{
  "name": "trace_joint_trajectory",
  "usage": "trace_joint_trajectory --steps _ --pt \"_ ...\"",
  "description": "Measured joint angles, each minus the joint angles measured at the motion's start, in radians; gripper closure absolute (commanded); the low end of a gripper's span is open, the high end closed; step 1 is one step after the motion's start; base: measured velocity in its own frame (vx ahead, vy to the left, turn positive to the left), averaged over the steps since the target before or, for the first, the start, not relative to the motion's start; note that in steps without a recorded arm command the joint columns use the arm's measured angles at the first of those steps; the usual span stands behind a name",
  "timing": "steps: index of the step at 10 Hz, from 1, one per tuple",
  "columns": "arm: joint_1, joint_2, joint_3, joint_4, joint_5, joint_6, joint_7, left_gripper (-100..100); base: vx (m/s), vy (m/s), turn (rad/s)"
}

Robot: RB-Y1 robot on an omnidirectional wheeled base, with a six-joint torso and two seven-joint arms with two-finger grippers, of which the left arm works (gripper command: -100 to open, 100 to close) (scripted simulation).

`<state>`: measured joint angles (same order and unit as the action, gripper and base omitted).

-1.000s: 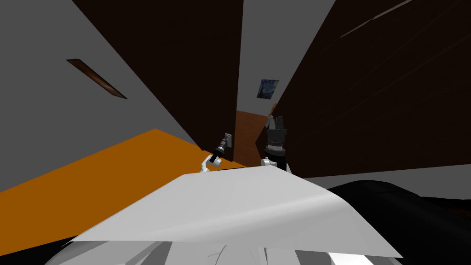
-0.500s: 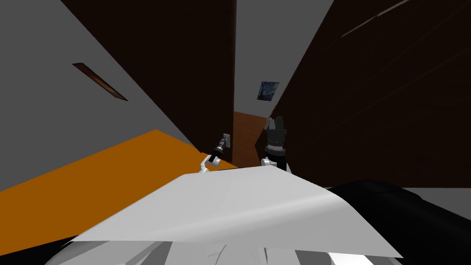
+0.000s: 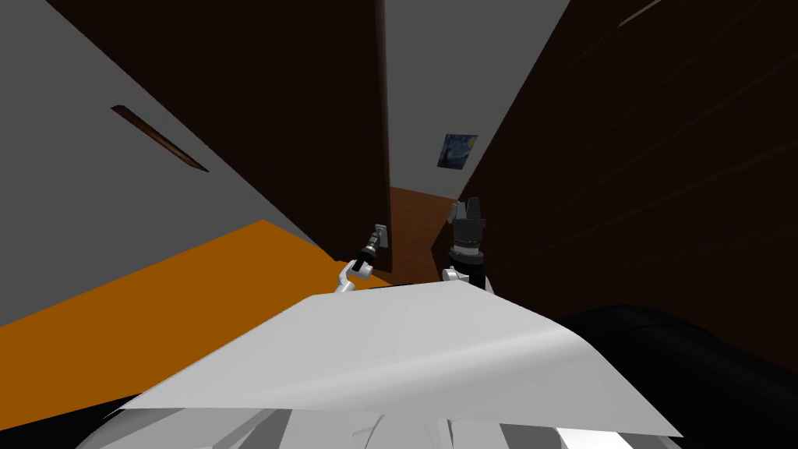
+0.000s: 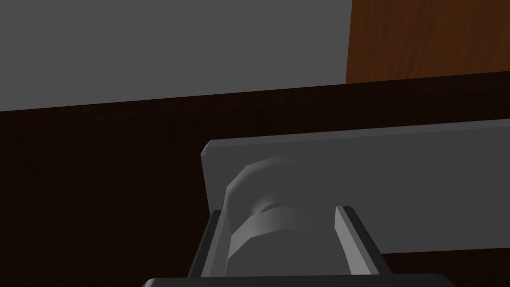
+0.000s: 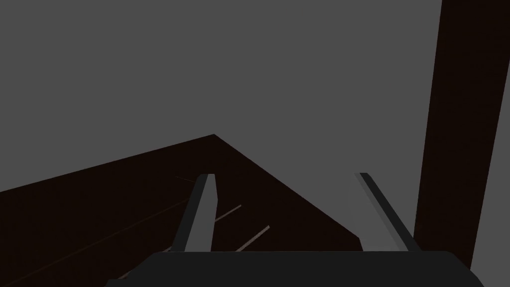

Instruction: Push the door open

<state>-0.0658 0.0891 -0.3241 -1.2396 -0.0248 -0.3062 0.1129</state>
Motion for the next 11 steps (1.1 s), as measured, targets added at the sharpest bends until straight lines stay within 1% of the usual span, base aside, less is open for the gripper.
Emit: trace_joint_trajectory --steps 2,3,4,5,6,7,8,9,11 --pt "-0.001 0.004 0.018 0.004 0.003 0.002 -0.003 100 0.095 -0.095 0.05" --pt "-0.007 -0.005 0.03 0.019 0.002 -0.003 -0.009 100 0.082 -0.107 0.058" --pt "-0.022 -0.006 0.043 0.046 0.004 -0.013 -0.012 100 0.083 -0.107 0.049" --pt "-0.029 -0.006 0.055 0.052 0.006 -0.012 -0.013 100 0.096 -0.104 0.045" --pt "-0.02 -0.009 0.065 0.037 0.004 -0.003 -0.019 100 0.093 -0.099 0.035" --pt "-0.023 -0.008 0.074 0.042 0.006 -0.004 -0.021 100 0.097 -0.094 0.073" --pt "-0.03 -0.02 0.088 0.052 0.005 -0.005 -0.029 100 0.097 -0.085 0.026" --pt "-0.03 -0.02 0.097 0.049 0.006 0.001 -0.032 100 0.088 -0.109 0.047" --pt "-0.042 -0.023 0.12 0.066 0.009 -0.002 -0.036 100 0.089 -0.103 0.05"
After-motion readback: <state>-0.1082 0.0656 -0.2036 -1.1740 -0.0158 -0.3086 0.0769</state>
